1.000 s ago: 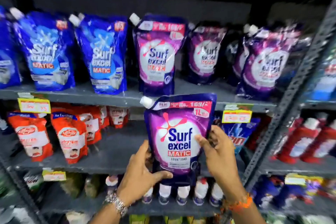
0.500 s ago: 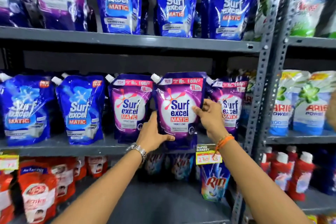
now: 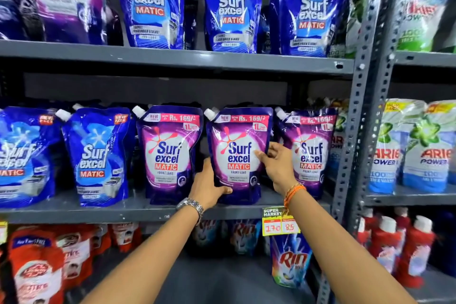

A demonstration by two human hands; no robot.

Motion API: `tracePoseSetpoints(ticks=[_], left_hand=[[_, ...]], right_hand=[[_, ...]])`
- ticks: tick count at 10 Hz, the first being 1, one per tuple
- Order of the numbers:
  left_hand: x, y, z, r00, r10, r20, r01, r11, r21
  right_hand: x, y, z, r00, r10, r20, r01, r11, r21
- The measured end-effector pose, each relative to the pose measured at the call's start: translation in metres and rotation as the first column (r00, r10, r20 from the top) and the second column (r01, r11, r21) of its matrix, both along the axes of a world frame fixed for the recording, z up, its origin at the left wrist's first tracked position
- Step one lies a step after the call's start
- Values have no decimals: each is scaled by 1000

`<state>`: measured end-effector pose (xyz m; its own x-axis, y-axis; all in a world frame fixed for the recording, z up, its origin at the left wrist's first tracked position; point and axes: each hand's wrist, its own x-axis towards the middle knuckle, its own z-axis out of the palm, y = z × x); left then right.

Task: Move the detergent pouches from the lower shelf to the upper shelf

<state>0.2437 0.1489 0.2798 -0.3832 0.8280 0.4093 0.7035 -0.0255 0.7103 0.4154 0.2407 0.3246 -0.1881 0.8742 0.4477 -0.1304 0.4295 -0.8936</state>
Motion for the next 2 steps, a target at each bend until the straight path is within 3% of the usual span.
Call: tracePoseSetpoints(ticks=[2], left_hand=[[8,-16,8,1000,-26,-8,26,999,-27]], right_hand=[[2,-4,4,999,-25,30,26,999,-20]])
